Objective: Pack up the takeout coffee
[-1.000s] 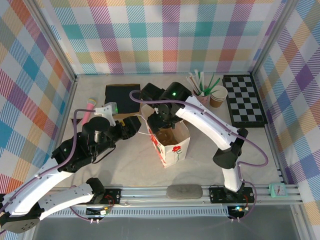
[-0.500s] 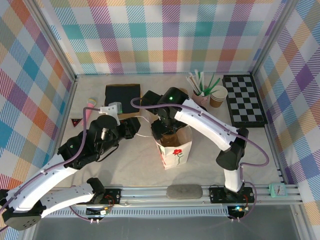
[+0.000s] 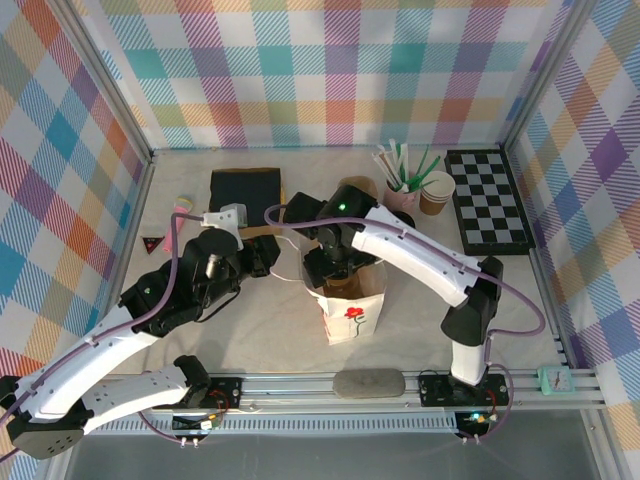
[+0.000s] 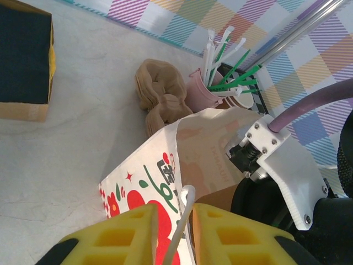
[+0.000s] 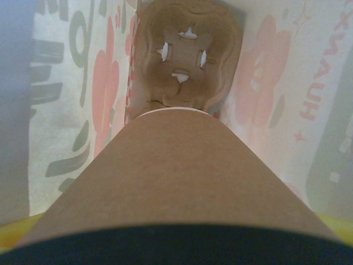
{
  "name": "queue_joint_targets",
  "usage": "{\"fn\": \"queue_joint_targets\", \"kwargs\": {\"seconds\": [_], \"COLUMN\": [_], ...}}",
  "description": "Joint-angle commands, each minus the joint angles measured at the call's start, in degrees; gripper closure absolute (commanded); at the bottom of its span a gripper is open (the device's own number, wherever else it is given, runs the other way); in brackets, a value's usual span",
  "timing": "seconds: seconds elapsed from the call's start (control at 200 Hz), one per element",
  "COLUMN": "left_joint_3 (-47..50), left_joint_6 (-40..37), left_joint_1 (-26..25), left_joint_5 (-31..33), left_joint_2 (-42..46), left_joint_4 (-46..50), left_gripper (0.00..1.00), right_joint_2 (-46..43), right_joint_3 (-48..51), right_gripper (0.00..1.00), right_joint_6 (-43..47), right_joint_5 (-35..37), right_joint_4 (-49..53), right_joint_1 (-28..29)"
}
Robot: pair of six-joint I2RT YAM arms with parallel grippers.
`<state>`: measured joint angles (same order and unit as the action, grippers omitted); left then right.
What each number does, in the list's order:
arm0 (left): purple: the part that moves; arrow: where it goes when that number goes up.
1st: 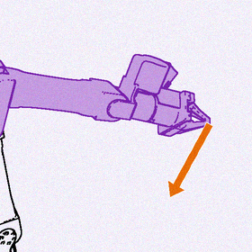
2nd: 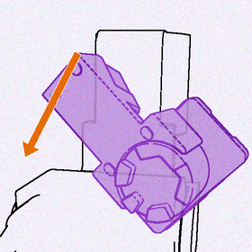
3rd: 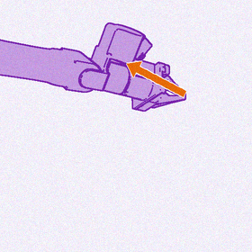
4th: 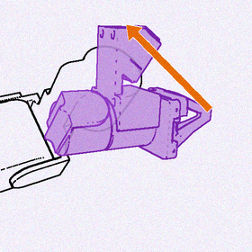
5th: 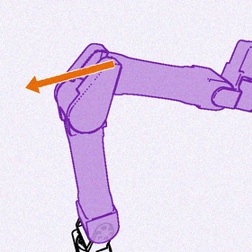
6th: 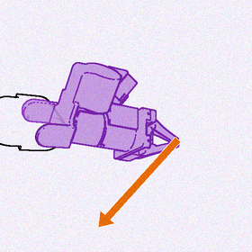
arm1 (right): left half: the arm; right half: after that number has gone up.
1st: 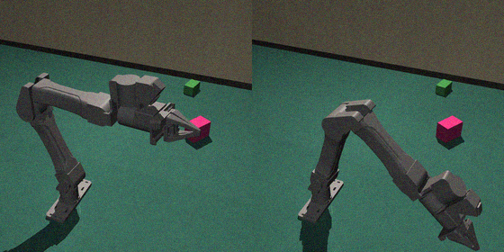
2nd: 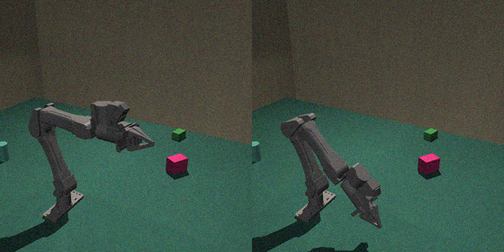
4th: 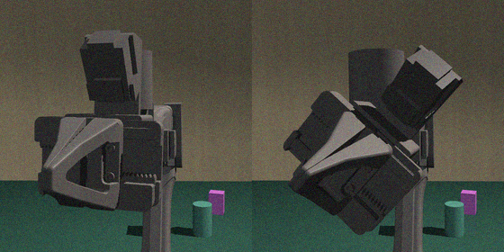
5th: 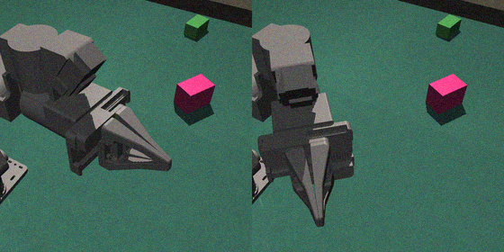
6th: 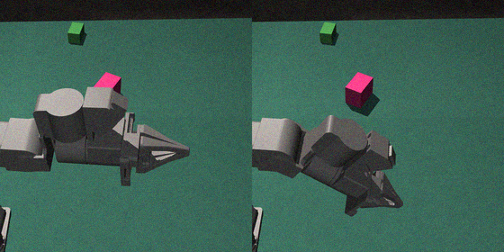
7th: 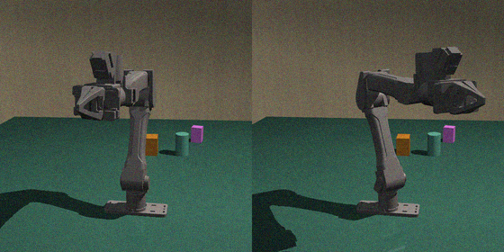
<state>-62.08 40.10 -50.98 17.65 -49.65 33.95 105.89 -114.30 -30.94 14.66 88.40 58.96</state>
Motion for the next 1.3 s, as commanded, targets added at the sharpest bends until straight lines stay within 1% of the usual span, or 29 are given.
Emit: {"fn": "queue_joint_targets", "kwargs": {"seconds": [0.0, 0.035, 0.085, 0.15, 0.18, 0.325, 0.415, 0.505, 0.625, 0.755, 0.885, 1.09, 1.295], "left_joint_3": [-0.09, -0.35, -0.9, -1.73, -2.32, -7.73, -12.28, -17.8, -22.86, -25.96, -27.54, -27.39, -28.86], "left_joint_6": [-0.61, -1.13, -2.72, -5.85, -7.11, -12.73, -19.25, -24.29, -29.03, -33.51, -36.82, -38.15, -38.94], "left_joint_1": [-0.47, -0.44, -0.23, 1.71, 3.61, 14.88, 18.25, 20.48, 20.75, 20.75, 20.7, 20.14, 17.21], "left_joint_5": [2.03, 3.31, 4.54, 2.94, 0.91, -13.53, -18.26, -24.55, -33.37, -36.88, -37.41, -36.38, -35.7], "left_joint_2": [1.15, 1.23, 1.27, 0.64, 0.04, -5.53, -10.44, -16.51, -22.8, -27.35, -29.69, -30.96, -33.38], "left_joint_4": [-0.29, 0.49, 0.94, 0.69, 0.72, 1.99, 2.95, 5.97, 7.87, 10.84, 14.74, 15.25, 15.49], "left_gripper": [0.59, 0.54, 0.5, 0.46, 0.45, 0.41, 0.37, 0.36, 0.34, 0.31, 0.3, 0.29, 0.3], "right_joint_2": [-1.98, -2.04, -2.25, -2.6, -2.78, -4.49, -5.89, -5.96, -6.0, -7.34, -8.45, -8.42, -8.42], "right_joint_3": [1.68, 1.8, 1.65, 1.26, 1.04, 1.53, 2.5, 2.33, 2.49, 3.86, 5.27, 6.16, 6.83], "right_gripper": [0.53, 0.53, 0.53, 0.53, 0.53, 0.54, 0.54, 0.54, 0.54, 0.54, 0.54, 0.54, 0.55], "right_joint_6": [-2.06, -1.9, -1.5, -0.83, -0.54, 0.7, 1.92, 2.75, 3.0, 2.69, 2.65, 2.99, 2.99], "right_joint_5": [-1.03, -0.99, -1.02, -1.27, -1.3, -2.74, -4.61, -4.9, -4.67, -4.72, -4.79, -4.71, -4.81], "right_joint_4": [-1.35, -1.45, -1.46, -1.31, -1.1, -1.67, -3.35, -2.94, -2.22, -2.88, -3.49, -3.89, -4.35], "right_joint_1": [0.37, 0.45, 0.38, 0.37, 0.42, 0.45, 0.4, 0.45, 0.38, 0.41, 0.42, 0.33, 0.32]}}
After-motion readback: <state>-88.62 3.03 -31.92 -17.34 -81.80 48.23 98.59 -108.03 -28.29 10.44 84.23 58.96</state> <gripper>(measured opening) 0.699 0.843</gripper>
